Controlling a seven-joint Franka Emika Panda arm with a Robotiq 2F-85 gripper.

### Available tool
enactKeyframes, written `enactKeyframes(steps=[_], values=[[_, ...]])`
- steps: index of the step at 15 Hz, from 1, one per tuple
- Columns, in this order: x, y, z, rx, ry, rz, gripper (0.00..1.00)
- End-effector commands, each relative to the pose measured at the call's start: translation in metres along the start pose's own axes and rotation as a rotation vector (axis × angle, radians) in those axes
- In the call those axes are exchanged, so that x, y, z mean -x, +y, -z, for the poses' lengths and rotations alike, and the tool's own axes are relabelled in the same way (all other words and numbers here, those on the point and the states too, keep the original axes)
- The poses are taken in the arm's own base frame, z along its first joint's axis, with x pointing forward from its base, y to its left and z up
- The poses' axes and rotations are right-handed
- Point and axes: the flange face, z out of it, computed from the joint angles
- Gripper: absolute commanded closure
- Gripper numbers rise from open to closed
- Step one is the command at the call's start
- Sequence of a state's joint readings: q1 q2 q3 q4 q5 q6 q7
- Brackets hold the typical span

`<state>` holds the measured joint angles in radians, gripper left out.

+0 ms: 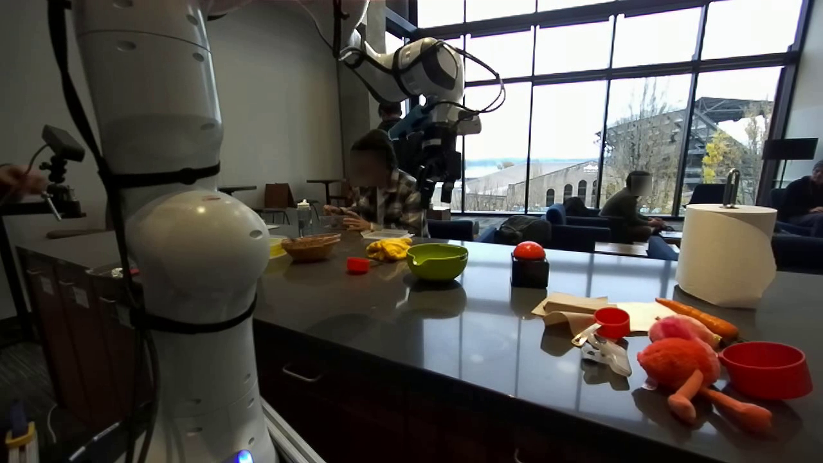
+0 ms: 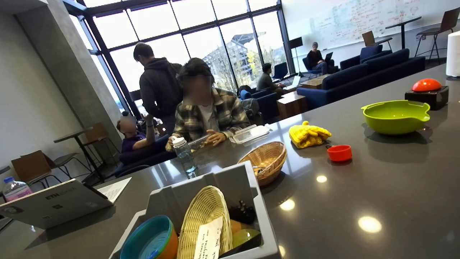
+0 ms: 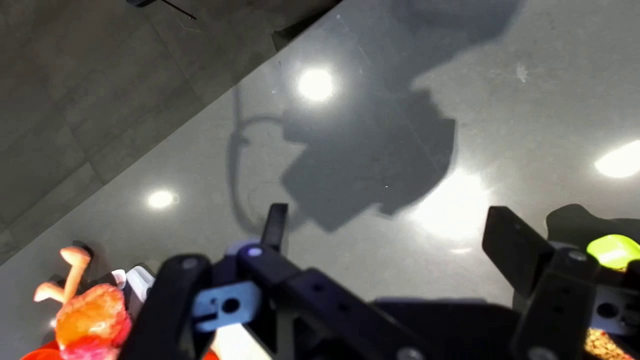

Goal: Pick up the red toy pot and put it in the green bowl

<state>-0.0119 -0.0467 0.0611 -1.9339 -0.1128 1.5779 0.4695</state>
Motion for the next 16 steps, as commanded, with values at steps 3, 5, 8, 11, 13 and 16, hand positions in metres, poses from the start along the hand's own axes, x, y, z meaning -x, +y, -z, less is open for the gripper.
enactKeyframes(steps=[3,5,8,11,13,16], values=[[0.000,-0.037,0.011,0.051,0.001,0.024,0.00],[-0.004,-0.047,0.008,0.061,-0.006,0.023,0.00],[-0.017,-0.058,0.000,0.078,-0.018,0.006,0.00],[-0.031,-0.064,-0.012,0.094,-0.028,-0.010,0.00],[-0.039,-0.067,-0.016,0.102,-0.033,-0.011,0.00],[-0.045,-0.071,-0.021,0.107,-0.034,-0.003,0.00]])
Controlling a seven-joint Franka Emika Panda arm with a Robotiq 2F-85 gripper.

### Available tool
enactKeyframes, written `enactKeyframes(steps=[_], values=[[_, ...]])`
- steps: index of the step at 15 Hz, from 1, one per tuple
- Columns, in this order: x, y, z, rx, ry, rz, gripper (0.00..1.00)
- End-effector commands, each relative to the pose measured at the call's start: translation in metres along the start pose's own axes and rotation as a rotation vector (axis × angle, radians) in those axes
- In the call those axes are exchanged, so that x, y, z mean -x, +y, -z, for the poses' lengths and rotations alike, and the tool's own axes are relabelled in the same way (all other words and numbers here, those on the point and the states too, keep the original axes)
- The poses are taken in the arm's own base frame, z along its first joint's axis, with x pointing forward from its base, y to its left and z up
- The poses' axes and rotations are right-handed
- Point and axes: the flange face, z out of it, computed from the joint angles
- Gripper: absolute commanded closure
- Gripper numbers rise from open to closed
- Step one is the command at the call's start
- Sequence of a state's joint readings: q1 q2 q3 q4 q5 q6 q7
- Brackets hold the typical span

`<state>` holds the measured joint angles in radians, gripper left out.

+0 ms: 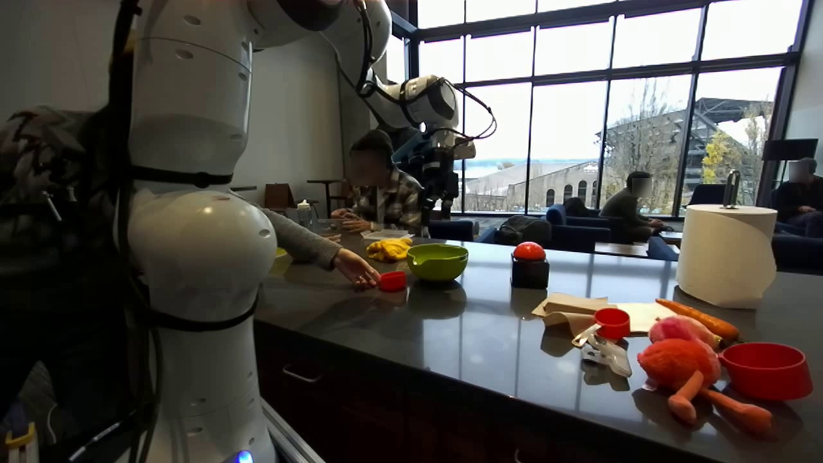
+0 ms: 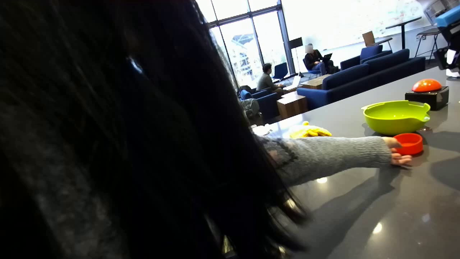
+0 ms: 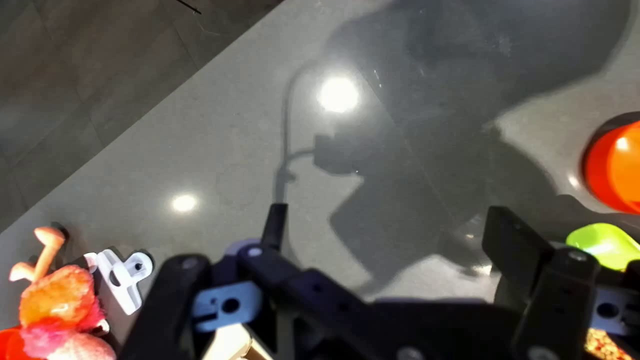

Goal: Pick up the red toy pot and put it in the green bowl

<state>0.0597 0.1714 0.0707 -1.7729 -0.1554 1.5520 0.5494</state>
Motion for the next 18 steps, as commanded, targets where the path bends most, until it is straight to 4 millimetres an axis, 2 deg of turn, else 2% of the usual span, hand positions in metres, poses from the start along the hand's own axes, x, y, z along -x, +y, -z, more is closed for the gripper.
enactKeyframes(steps=[1,12,18], values=[[-0.006,-0.005,0.003,0.023,0.001,-0.008,0.00],[0.007,-0.008,0.022,0.033,0.034,0.052,0.00],[0.008,-0.007,0.011,0.049,0.011,0.069,0.00]])
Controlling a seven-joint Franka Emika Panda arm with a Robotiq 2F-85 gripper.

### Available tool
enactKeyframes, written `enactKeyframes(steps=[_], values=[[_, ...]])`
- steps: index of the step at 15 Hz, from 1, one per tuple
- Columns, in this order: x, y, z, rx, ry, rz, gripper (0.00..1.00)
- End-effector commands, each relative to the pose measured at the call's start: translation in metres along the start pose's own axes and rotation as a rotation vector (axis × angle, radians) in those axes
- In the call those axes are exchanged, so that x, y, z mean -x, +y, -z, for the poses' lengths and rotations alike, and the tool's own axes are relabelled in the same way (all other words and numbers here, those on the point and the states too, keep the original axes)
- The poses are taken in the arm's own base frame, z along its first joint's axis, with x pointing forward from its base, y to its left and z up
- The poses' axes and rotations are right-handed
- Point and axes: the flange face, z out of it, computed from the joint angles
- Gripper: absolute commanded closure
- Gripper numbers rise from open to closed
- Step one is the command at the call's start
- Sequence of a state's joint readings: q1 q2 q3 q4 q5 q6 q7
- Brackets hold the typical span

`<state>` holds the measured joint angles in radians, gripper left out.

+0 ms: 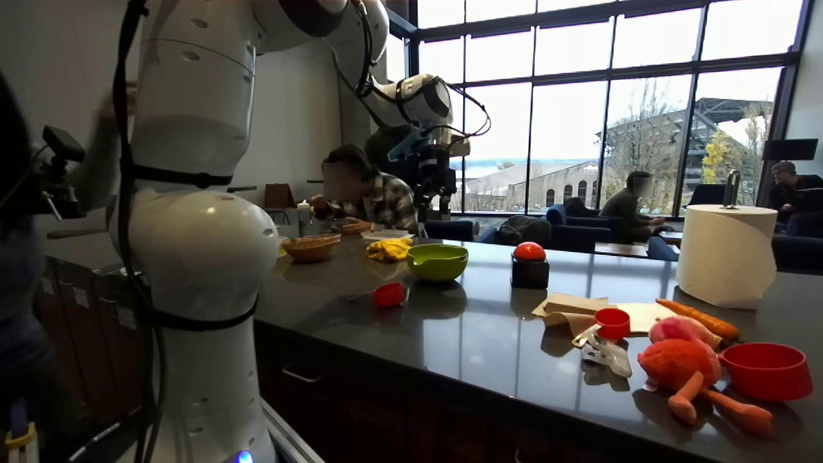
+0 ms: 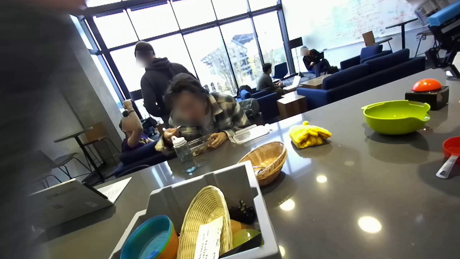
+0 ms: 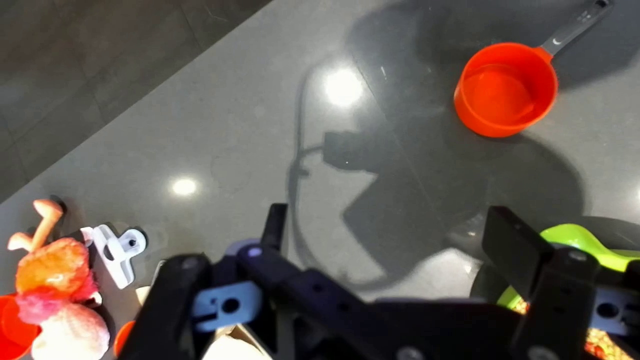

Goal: Pick up the red toy pot and put it in the green bowl

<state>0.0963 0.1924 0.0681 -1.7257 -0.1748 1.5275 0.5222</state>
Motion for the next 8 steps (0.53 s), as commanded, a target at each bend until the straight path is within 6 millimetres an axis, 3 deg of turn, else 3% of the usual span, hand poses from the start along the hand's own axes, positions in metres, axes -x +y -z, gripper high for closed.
enactKeyframes(steps=[1,8], values=[[0.005,0.010,-0.005,0.017,-0.018,0.013,0.00],[-0.006,0.057,-0.062,0.019,-0.113,-0.057,0.00]])
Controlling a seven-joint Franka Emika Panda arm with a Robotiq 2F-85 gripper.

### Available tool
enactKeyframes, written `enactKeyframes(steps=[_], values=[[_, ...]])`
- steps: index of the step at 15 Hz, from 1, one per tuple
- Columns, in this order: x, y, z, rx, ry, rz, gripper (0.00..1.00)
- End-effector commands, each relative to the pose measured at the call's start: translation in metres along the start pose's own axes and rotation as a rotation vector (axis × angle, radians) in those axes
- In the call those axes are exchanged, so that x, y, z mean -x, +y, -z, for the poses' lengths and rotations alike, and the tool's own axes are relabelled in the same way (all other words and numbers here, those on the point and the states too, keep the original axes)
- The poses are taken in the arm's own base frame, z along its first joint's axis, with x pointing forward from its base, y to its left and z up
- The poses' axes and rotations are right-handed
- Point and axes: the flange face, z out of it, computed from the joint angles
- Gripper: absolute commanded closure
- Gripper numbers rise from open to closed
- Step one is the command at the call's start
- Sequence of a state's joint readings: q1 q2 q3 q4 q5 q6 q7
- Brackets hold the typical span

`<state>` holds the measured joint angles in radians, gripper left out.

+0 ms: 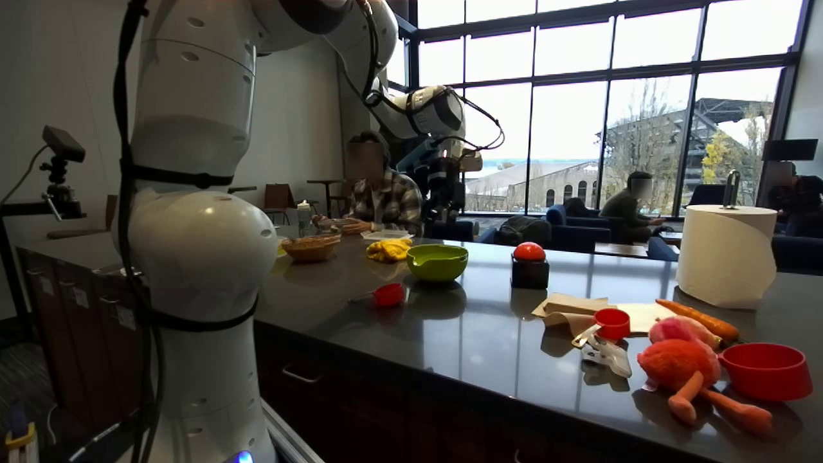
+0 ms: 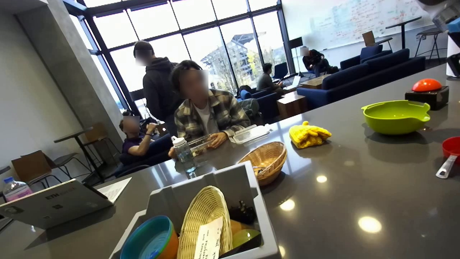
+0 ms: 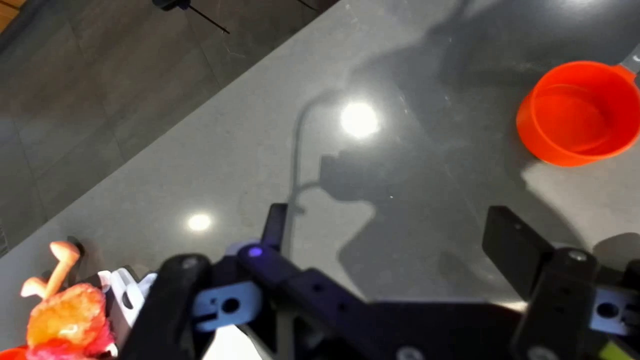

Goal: Pick up the red toy pot and put it in the green bowl

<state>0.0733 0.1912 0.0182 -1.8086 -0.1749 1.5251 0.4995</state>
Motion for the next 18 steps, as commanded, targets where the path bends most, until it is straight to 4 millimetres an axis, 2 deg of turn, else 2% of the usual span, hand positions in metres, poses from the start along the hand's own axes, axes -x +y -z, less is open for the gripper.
enactKeyframes(steps=[1,2,4,6,10,14,18], values=[[0.003,0.034,-0.025,-0.025,-0.043,-0.048,0.00],[0.008,0.041,-0.024,-0.070,-0.101,-0.036,0.00],[0.028,0.043,-0.027,-0.151,-0.206,0.036,0.00],[0.048,0.045,-0.022,-0.224,-0.288,0.104,0.00],[0.082,0.037,-0.012,-0.361,-0.398,0.266,0.00],[0.098,0.029,-0.005,-0.460,-0.265,0.430,0.00],[0.103,0.034,0.003,-0.466,-0.049,0.480,0.00]])
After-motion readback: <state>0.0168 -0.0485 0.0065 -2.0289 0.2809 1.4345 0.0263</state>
